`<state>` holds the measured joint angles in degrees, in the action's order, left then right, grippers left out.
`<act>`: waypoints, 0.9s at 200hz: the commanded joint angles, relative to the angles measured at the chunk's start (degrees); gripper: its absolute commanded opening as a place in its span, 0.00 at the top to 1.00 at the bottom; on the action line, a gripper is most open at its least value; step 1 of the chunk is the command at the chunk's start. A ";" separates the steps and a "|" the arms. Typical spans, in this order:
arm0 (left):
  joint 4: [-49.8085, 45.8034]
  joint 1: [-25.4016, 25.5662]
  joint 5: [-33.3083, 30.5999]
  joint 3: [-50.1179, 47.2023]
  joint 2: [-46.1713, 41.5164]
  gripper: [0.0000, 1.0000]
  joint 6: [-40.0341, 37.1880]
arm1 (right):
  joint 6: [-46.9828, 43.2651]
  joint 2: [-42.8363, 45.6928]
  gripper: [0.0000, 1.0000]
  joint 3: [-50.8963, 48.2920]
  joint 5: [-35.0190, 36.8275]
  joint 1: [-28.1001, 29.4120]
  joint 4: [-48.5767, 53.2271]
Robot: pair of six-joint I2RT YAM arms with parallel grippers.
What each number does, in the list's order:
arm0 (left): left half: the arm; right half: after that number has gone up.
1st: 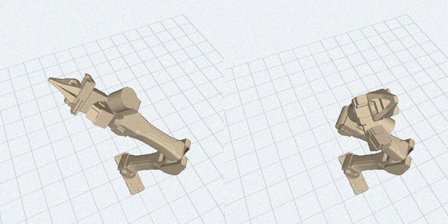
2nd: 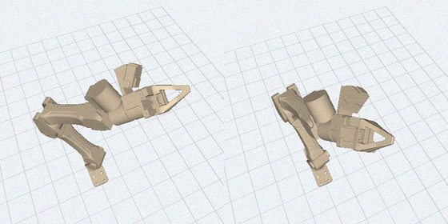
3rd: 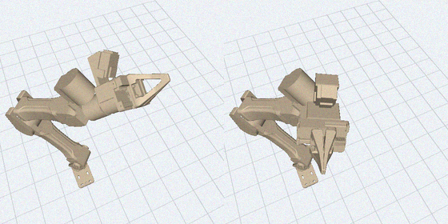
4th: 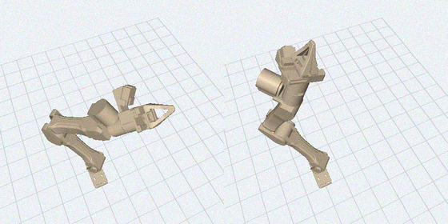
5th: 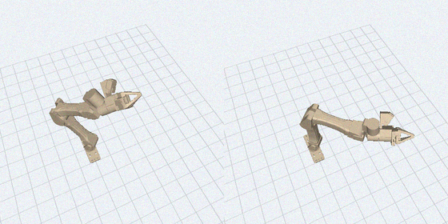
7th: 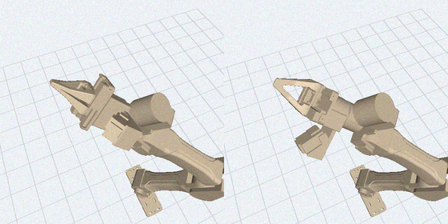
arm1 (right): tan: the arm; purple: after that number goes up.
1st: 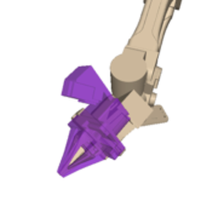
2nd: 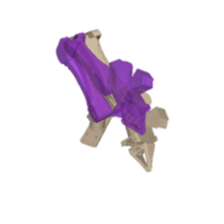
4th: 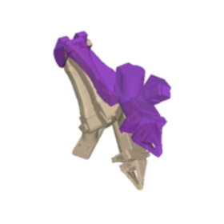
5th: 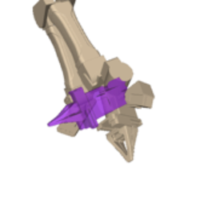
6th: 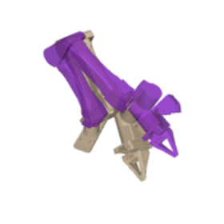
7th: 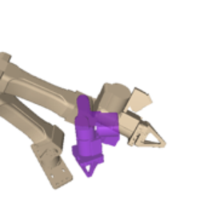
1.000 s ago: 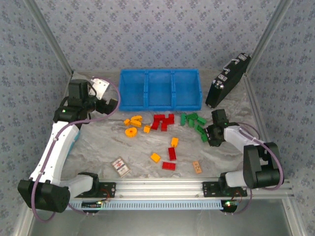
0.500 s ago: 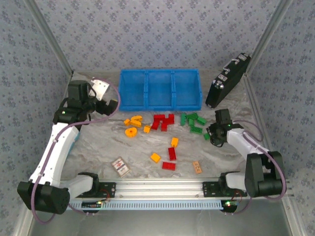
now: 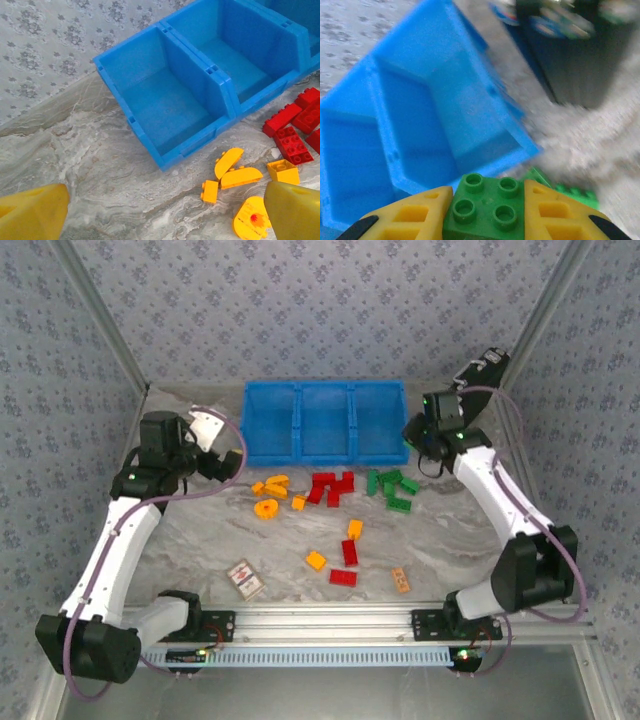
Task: Sort the legos into containers by color
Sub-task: Place the lego in the container.
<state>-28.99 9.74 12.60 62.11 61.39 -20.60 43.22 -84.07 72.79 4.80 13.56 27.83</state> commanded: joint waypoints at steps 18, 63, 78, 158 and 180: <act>2.81 -0.02 2.66 -0.48 -1.09 0.00 -1.46 | -11.93 -10.29 0.70 8.32 0.85 2.31 -5.48; 2.54 1.15 2.73 -0.58 -0.41 0.00 -1.58 | -20.21 -24.73 0.70 18.80 1.98 5.33 -9.95; 2.46 1.77 2.68 -0.95 -0.63 0.00 -2.14 | -22.42 -29.04 0.69 22.72 4.12 6.44 -9.10; 2.29 3.67 2.24 -2.16 -0.70 0.00 -4.30 | -25.87 -36.40 0.52 30.68 7.04 7.62 -3.65; 1.96 4.04 1.84 -2.17 -0.26 0.00 -4.62 | -28.71 -32.56 0.50 26.96 4.38 7.64 -6.30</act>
<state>-26.98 13.30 13.74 60.03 61.39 -23.83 18.31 -120.64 101.58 10.55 21.37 22.24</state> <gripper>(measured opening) 0.998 0.483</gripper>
